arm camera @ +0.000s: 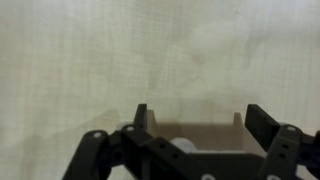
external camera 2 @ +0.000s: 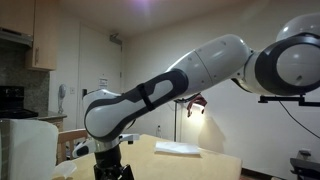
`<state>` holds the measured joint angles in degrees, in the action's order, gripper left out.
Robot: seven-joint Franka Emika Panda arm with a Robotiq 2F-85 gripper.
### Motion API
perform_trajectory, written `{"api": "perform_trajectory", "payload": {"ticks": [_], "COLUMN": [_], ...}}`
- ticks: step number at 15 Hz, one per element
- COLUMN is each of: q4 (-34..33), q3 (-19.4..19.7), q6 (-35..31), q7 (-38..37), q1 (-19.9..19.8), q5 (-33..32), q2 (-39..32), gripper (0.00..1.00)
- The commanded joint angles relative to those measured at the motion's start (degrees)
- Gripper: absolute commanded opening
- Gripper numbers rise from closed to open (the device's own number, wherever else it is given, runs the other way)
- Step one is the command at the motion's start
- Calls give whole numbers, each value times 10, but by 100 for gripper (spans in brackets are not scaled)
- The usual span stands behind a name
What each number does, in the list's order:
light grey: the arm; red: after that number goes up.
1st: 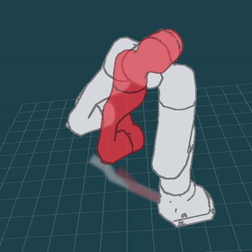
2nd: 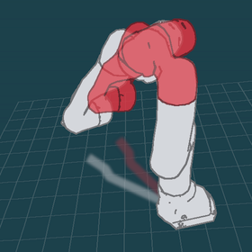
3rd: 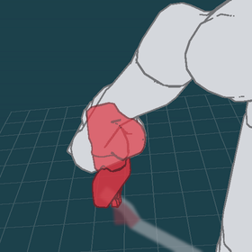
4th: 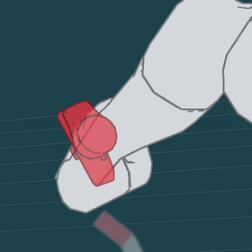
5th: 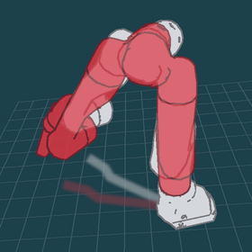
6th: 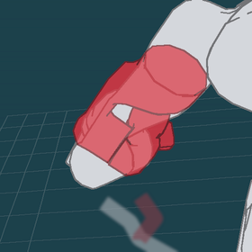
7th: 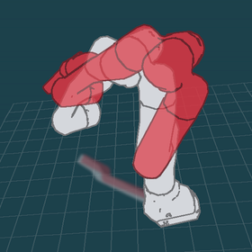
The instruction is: Pick up the marshmallow from the table and place it in the pack
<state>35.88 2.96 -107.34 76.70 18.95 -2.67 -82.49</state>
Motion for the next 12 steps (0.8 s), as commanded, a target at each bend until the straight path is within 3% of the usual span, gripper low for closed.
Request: {"api": "perform_trajectory", "payload": {"ticks": [1, 3, 4, 8, 12], "q4": [-15, -15, 2, -1, -1], "q3": [20, 20, -6, -22, -43], "q6": [-52, -72, -84, -120, -156], "q7": [6, 12, 8, 28, 64], "q1": [11, 13, 6, 7, 1], "q5": [-28, -34, -68, -106, -108], "q2": [-20, -25, -15, -18, -18], "gripper": [100, 100, 100, 100, 100]}}
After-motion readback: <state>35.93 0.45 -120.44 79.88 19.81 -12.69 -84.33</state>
